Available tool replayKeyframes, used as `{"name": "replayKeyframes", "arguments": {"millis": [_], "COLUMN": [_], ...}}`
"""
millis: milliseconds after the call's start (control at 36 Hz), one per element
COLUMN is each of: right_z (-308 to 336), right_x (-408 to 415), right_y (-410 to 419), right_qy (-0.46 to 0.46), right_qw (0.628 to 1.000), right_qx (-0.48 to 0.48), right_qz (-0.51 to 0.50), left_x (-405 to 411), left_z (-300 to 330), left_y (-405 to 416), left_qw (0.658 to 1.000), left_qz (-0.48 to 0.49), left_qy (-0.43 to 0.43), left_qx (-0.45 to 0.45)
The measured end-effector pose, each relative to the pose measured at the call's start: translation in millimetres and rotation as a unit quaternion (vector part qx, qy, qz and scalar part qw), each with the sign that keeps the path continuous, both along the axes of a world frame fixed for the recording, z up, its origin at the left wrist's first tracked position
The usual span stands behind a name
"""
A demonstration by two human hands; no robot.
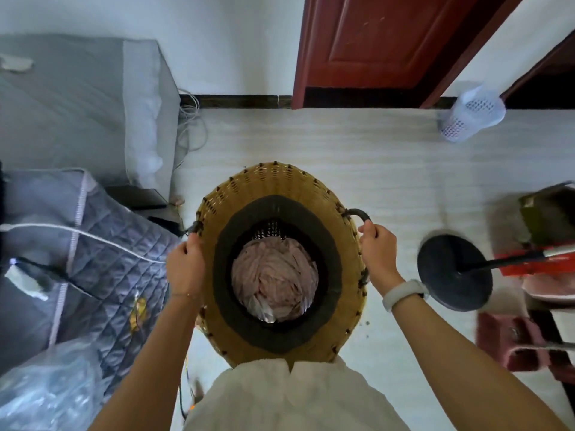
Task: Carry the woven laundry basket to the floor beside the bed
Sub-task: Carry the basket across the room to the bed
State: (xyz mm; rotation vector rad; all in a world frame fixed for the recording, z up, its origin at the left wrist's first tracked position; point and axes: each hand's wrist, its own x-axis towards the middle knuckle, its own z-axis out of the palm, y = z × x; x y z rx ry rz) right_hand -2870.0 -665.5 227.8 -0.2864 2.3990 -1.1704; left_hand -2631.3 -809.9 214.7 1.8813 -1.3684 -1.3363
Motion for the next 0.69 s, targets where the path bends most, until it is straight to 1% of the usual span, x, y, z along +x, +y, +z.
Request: {"name": "replayKeyframes", "arguments": {"millis": [111,250,306,500,694], "right_z": [-6.6,-7.1,-4.4,2.3,3.7], "right_x": [-46.3,-86.7,-99.4,-146.9,-171.7], "right_y": [-64.6,-142.8,-169.5,-284.1,-386.3], "right_qy": [-0.013,-0.012,-0.006,0.006,0.010], "right_qw": [0.999,0.997,0.996,0.995,0.997], "right_qx": [0.021,0.053,0.060,0.055,0.050], "right_qz": [0.023,0.056,0.064,0.078,0.050], "left_x": [-41.4,-76.6,-88.0,-130.9,-169.1], "left_z": [-0.2,-10.5,-12.5,1.0,13.3], "left_y": [-60.0,-138.4,-163.4,-268.3,-369.8], "left_qw": [1.000,0.995,0.992,0.992,0.989], "left_qz": [0.014,0.094,0.112,0.095,0.104], "left_qy": [-0.020,0.009,0.027,0.034,0.071], "left_qx": [0.002,0.038,0.053,0.071,0.077]}}
